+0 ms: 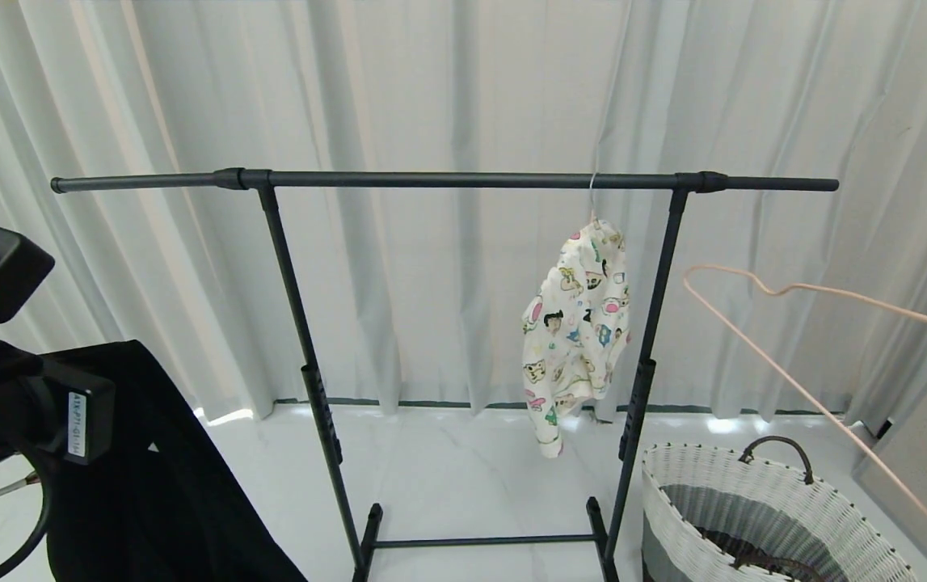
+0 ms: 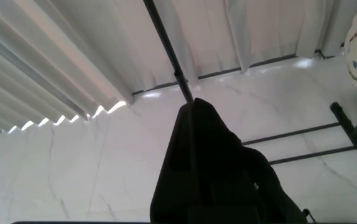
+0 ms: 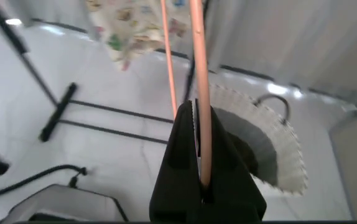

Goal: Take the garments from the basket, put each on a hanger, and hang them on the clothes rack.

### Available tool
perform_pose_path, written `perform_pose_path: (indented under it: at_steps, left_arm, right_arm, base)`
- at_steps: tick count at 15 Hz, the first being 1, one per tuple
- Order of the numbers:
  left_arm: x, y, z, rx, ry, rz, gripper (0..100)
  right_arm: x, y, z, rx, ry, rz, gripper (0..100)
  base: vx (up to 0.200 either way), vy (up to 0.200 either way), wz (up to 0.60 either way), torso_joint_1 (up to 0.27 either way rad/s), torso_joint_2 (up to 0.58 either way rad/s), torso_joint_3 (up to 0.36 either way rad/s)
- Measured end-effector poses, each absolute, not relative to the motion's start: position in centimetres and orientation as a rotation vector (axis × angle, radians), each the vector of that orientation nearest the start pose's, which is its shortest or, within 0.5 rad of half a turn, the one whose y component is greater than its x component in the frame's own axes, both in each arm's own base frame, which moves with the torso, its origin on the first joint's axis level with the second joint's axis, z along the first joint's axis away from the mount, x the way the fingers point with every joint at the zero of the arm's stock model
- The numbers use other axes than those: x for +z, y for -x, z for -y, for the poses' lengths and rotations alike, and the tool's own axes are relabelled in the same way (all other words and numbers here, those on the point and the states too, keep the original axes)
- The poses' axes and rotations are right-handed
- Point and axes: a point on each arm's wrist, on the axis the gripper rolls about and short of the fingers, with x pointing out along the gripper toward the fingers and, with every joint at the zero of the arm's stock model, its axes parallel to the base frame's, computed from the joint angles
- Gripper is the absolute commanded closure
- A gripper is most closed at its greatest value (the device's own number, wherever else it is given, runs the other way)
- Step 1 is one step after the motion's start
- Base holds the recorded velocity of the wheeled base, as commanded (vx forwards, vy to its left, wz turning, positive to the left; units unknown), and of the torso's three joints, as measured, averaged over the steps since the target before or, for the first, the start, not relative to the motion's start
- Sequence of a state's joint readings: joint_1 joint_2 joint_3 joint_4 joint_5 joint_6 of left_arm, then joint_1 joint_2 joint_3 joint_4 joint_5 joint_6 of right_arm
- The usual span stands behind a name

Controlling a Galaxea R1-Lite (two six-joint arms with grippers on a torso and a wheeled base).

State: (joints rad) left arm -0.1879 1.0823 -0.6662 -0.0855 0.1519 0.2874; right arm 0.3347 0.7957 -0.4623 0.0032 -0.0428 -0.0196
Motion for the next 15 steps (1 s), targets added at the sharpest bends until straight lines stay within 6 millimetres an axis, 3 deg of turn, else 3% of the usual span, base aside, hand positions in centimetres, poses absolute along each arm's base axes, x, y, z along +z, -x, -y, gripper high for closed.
perform_pose_path:
  at_steps: [7,12,15]
  left_arm:
    - [22.1,-16.2,6.0,-0.017,-0.178,-0.382,100]
    - [22.2,-19.1,8.1,-0.008,-0.144,-0.411,100]
    - [22.4,-19.6,9.4,-0.043,-0.116,-0.411,100]
  right_arm:
    - [18.5,-7.0,-6.6,0.715,0.132,-0.438,100]
    - [18.2,-6.3,-10.0,0.933,0.106,-0.509,100]
    - [18.6,-6.3,-12.4,1.015,0.072,-0.513,100]
  base:
    - [0.000,0.000,0.00,0.000,0.00,0.000]
    - [0.000,0.000,0.00,0.000,0.00,0.000]
    - [0.000,0.000,0.00,0.000,0.00,0.000]
